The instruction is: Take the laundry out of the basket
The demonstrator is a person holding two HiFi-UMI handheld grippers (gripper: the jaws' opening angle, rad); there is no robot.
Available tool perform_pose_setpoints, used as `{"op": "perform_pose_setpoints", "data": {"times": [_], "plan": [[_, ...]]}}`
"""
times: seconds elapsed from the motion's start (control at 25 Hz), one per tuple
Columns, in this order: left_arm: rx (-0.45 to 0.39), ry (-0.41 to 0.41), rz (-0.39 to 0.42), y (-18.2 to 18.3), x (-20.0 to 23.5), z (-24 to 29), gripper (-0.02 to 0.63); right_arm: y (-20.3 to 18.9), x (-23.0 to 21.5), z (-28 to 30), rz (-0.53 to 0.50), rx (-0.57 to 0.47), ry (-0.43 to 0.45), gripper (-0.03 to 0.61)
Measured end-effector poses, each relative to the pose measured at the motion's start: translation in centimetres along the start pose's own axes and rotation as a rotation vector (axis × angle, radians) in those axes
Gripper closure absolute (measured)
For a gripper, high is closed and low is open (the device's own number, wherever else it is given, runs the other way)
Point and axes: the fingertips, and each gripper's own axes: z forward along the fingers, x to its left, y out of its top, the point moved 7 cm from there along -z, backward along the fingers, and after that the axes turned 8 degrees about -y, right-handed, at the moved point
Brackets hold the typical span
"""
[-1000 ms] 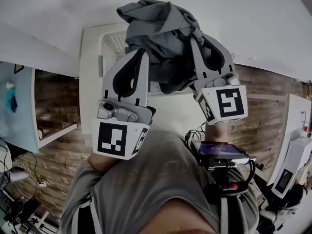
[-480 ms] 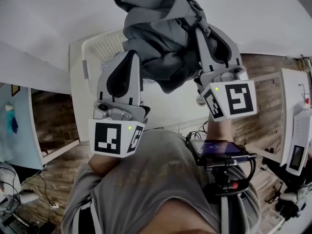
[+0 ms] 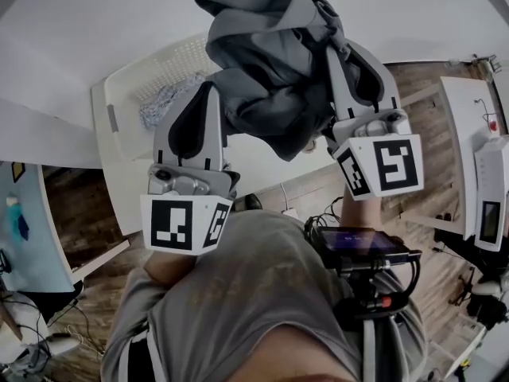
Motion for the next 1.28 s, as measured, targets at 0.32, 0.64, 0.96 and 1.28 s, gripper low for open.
{"op": "perform_pose_setpoints", "data": {"times": [0.32,0.64,0.96,1.28], "plan": [[0.02,-0.031,-0.017,-1.3,-3.2,1.6,0.604,-2.7,-3.4,-3.6,-0.01,0.069,-0.057,0.532],[0.052,-0.043,-0.016,-2.3,-4.2,2.2,0.604,-6.7,-4.2,-5.2,0.031,0.134,-0.088,0.532],[0.085,-0.04,-0.015,-3.2,-3.7,2.6,0.605,-11.4,-3.9,-5.5,0.061,0.211,-0.101,0.532],[0.107,-0.038,-0.014,-2.6,-3.6,3.1,0.606,-14.9,-2.8,-5.2,0.087,0.285,-0.081,0.531]]}}
